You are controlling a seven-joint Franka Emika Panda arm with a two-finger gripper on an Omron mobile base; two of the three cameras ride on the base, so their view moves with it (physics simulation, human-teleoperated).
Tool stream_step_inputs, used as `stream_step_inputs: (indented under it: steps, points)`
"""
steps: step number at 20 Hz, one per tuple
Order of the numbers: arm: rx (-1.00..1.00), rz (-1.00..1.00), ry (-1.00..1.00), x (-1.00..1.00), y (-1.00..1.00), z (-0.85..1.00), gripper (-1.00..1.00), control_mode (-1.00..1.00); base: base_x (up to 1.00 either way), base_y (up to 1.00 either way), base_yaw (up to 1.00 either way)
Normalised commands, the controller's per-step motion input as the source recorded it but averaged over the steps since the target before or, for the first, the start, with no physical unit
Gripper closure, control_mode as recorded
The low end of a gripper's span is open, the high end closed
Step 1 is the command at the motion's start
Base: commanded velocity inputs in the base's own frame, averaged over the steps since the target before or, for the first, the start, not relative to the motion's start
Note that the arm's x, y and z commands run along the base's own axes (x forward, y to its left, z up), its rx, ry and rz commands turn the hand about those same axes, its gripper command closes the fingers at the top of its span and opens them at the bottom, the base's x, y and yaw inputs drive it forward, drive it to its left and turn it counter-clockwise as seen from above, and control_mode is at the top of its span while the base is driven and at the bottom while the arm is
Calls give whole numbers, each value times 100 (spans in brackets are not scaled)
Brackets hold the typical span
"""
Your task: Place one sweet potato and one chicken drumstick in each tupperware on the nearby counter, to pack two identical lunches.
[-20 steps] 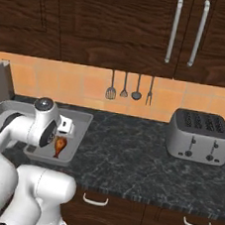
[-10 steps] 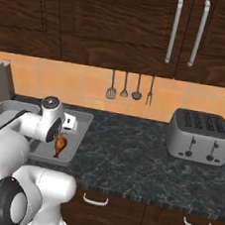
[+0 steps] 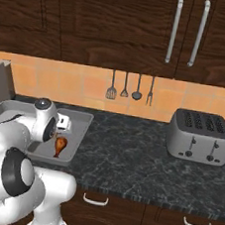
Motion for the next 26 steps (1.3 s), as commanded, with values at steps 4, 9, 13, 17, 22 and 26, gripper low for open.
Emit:
stream_step_inputs:
  steps: [4, 9, 13, 17, 22, 26]
  points:
    - [-4, 0, 0, 65, 1, -4, 100, -100, 0, 0, 0]
    - [0, 0, 0, 35, 0, 0, 100, -100, 0, 0, 0]
    - [0, 0, 3, 14, 0, -16, 100, -100, 0, 0, 0]
    - [0, 0, 0, 5, 0, -10, 100, -100, 0, 0, 0]
    - [0, 0, 0, 2, 0, -5, -100, -100, 0, 0, 0]
    - [0, 0, 0, -9, 0, 22, -100, -100, 0, 0, 0]
